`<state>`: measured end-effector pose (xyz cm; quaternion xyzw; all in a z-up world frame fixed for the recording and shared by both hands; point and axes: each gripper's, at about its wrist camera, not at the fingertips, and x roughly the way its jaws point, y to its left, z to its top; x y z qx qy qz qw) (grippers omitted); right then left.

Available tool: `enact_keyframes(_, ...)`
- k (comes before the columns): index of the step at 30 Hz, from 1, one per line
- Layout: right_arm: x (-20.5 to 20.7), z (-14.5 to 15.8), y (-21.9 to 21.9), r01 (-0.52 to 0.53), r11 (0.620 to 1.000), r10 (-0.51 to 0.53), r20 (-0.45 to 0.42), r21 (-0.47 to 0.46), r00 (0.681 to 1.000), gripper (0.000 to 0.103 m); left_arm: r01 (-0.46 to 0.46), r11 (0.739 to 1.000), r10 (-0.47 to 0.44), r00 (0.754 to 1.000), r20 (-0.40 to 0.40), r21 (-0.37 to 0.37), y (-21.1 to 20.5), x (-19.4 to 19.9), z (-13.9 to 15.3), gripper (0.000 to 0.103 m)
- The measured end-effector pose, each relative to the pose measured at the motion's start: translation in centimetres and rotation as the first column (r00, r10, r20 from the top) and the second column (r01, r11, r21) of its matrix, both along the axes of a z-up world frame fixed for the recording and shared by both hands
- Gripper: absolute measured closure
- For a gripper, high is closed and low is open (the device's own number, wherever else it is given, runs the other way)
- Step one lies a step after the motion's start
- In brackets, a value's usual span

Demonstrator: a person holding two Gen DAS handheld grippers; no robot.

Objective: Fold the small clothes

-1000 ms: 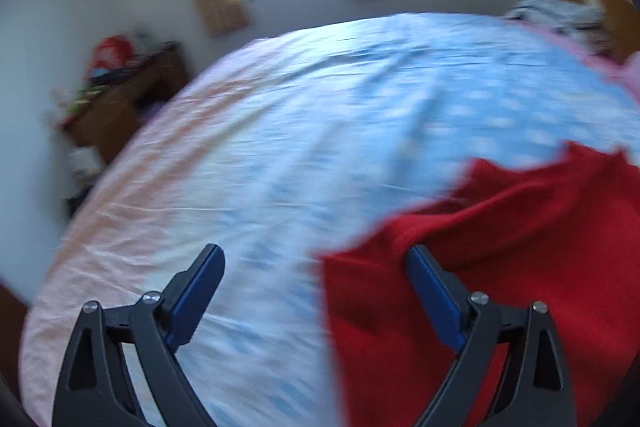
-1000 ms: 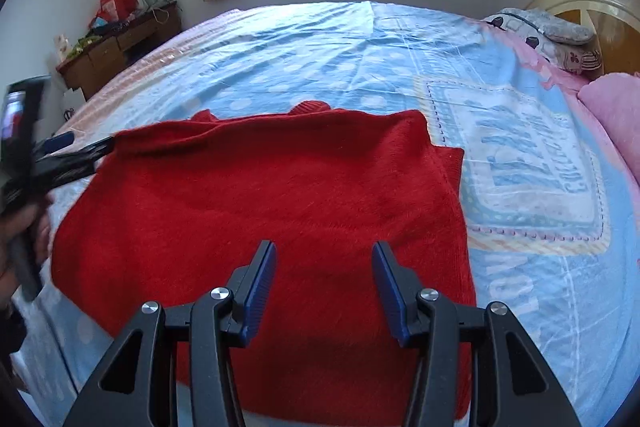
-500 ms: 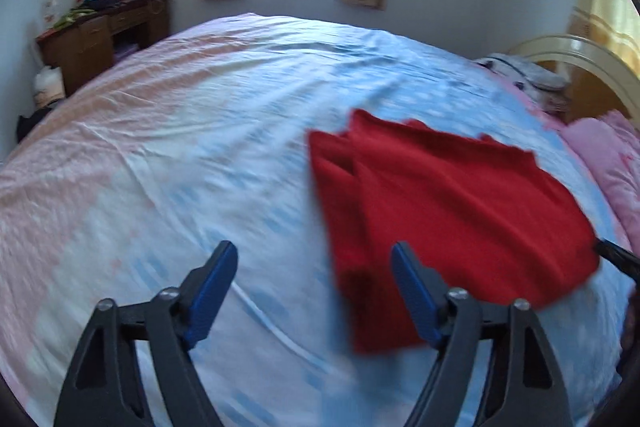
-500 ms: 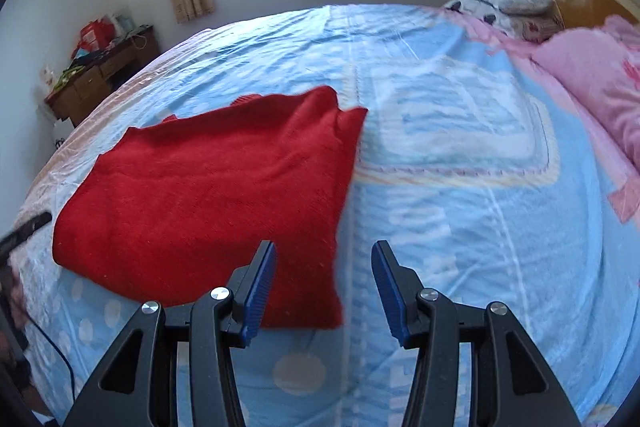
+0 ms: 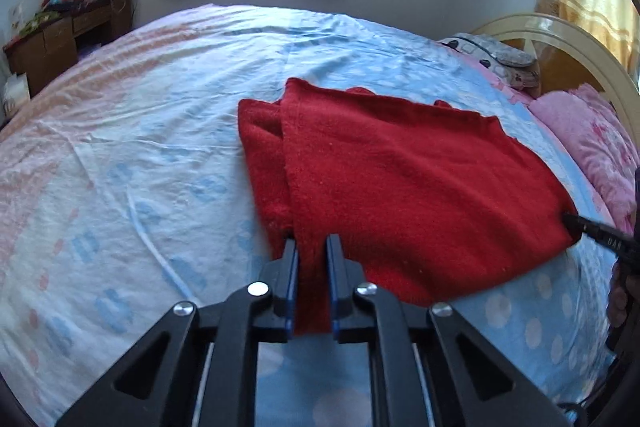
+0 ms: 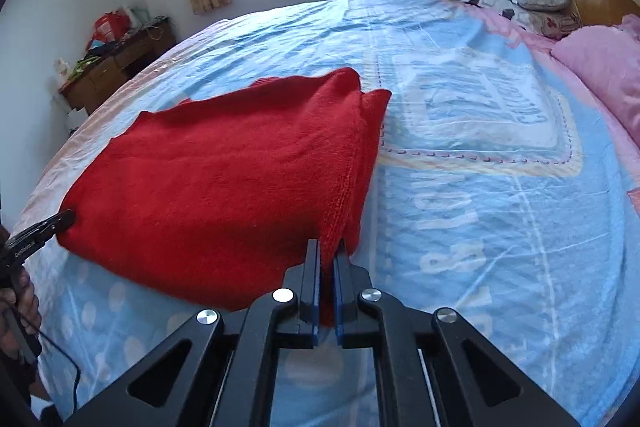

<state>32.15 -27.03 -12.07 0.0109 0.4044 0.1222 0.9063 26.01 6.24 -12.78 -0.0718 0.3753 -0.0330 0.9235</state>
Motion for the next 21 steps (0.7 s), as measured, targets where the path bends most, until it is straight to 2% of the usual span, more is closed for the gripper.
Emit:
enact_keyframes(4, -1.6, 0.3, -0.5, -0.021, 1.0, 0.021, 0.0, 0.011, 1.0, 0.099, 0.018, 1.0, -0.018, 1.0, -0.007, -0.005, 0.2, -1.3, -0.6, 0.092)
enact_keyframes(9, -0.7, -1.9, -1.1, 0.004, 1.0, -0.004, -0.042, 0.002, 0.999, 0.099, 0.012, 1.0, -0.012, 1.0, -0.016, 0.001, 0.4, -1.0, -1.4, 0.093)
enact_keyframes(14, -0.7, -1.4, -0.9, 0.005, 1.0, -0.005, -0.043, -0.002, 0.999, 0.099, 0.021, 0.999, -0.02, 1.0, -0.004, 0.047, -0.4, -1.5, -1.4, 0.092)
enact_keyframes(16, -1.2, -0.9, -0.8, 0.014, 1.0, -0.014, -0.036, -0.008, 0.999, 0.096, 0.01, 0.999, -0.01, 1.0, -0.001, 0.045, -0.1, -1.7, -1.4, 0.086)
enact_keyframes(17, -1.3, -0.7, -0.8, 0.027, 1.0, -0.028, -0.03, -0.012, 0.999, 0.088, 0.005, 0.999, -0.005, 1.0, 0.003, 0.041, 0.0, -1.9, -1.3, 0.085)
enact_keyframes(18, -1.7, -0.1, -0.7, 0.047, 0.999, -0.048, -0.015, -0.021, 0.999, 0.072, -0.002, 0.999, 0.002, 1.0, 0.002, 0.043, 0.1, -2.0, -1.0, 0.077)
enact_keyframes(19, -1.9, 0.6, -0.6, 0.055, 0.998, -0.055, 0.007, -0.023, 0.998, 0.065, -0.021, 0.998, 0.02, 1.0, 0.012, 0.051, 0.3, -2.3, -0.7, 0.06)
enact_keyframes(20, -2.2, 1.2, -0.3, 0.053, 0.998, -0.053, 0.032, -0.019, 0.998, 0.059, -0.036, 0.998, 0.034, 0.999, 0.029, 0.058, 0.4, -2.4, -0.3, 0.051)
enact_keyframes(21, -2.5, 2.1, 0.3, 0.044, 0.999, -0.042, 0.067, -0.02, 0.997, 0.059, -0.05, 0.997, 0.047, 0.998, 0.046, 0.064, 0.5, -2.5, 0.0, 0.038)
